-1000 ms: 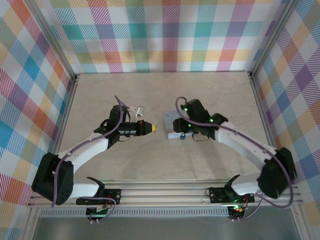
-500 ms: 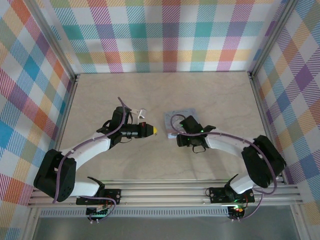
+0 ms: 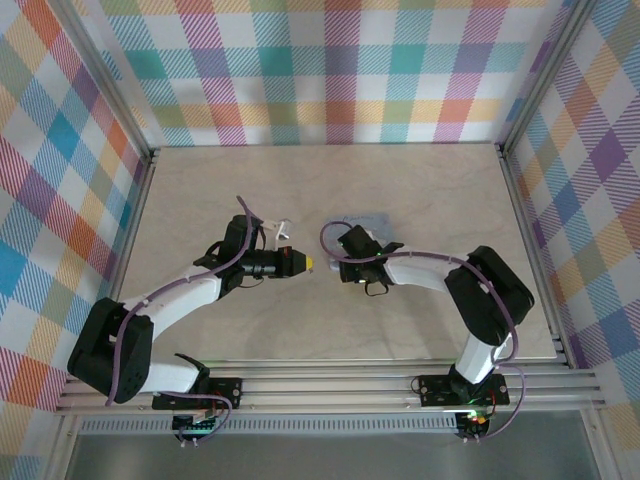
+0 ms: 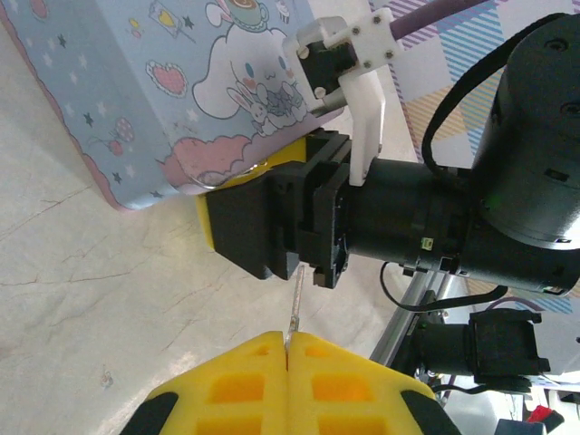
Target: Unlock a padlock with a key
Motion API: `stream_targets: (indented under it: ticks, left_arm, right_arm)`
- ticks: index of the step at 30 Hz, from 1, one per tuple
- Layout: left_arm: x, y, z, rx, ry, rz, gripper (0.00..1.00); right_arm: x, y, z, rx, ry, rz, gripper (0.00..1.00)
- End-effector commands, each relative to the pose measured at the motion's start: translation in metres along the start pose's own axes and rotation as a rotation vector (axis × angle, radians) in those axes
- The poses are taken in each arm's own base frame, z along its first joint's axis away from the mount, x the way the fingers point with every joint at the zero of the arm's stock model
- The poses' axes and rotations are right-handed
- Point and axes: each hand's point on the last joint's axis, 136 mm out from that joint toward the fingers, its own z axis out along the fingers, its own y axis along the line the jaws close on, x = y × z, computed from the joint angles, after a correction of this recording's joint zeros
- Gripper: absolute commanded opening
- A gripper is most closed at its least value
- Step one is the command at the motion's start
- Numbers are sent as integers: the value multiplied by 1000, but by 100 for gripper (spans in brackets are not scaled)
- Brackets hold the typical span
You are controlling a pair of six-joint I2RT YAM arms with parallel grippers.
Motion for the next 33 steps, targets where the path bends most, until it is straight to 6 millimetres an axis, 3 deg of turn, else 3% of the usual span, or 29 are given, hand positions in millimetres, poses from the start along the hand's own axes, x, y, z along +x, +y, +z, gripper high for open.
stream_targets:
  ticks: [1,11,18,26,33]
  left_arm:
    - [6,0,4,7,24,25,0]
    - [12,3,5,8,50,38,0]
    - [16,4,9,22,73,32,0]
    - [23,9,8,11,77,36,0]
    - [21,6,3,15,39,94,0]
  right_arm:
    - [-14,5,2,14,-50,37,52]
    - [-22,-3,9,64,-98,92,50]
    - [-24,-4,14,85,-93,53,30]
    - [-31,-3,8,95,-99,-5,20]
    - [-27,9,-12,33,-26,21,13]
